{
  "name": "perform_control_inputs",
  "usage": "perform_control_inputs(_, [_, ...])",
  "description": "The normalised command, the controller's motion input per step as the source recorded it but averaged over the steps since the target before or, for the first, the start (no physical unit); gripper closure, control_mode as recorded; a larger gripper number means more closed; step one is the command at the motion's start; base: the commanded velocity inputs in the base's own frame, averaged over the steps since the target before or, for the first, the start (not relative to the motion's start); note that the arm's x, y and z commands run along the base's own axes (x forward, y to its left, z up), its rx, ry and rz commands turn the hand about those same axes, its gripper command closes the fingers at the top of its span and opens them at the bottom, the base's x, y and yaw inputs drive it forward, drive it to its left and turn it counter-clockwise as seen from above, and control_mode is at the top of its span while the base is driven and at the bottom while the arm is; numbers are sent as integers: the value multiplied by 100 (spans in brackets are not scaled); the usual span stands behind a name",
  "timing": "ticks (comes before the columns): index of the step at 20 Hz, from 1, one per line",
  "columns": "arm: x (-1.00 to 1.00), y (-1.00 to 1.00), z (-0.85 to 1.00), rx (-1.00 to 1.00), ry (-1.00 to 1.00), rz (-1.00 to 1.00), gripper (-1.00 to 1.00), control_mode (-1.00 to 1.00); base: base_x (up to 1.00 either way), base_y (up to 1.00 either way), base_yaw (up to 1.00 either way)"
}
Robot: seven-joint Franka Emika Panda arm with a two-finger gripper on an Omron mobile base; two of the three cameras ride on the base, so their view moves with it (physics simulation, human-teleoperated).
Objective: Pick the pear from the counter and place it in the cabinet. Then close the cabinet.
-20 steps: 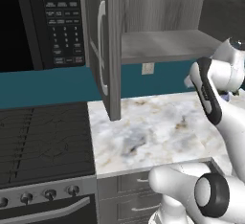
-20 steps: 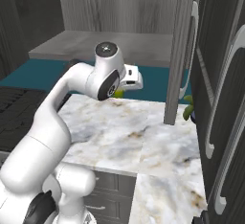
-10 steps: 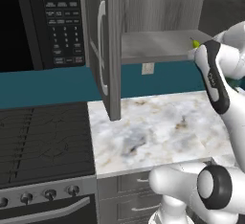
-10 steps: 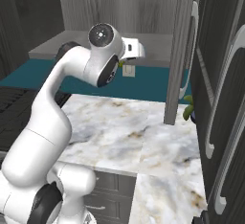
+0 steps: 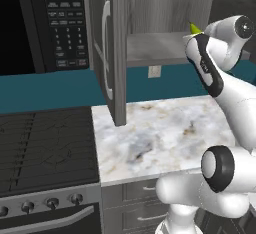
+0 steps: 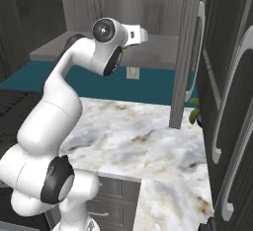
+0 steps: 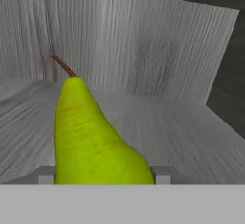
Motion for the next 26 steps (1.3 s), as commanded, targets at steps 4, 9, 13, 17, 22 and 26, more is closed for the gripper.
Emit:
perform_control_inputs(4, [100,7,0,0,1,0,100,-100,0,0,0])
perform_control_inputs(9, [95,0,0,0,2,0,100,-100,0,0,0])
perform_control_inputs(13, [69,0,0,0,3,0,-100,-100,0,0,0])
perform_control_inputs(17, [41,0,0,0,4,0,-100,-100,0,0,0])
perform_control_inputs(22, [-9,0,19,0,-5,0,-100,-100,0,0,0])
perform_control_inputs(26, [-83,0,18,0,-3,0,-100,-100,0,0,0])
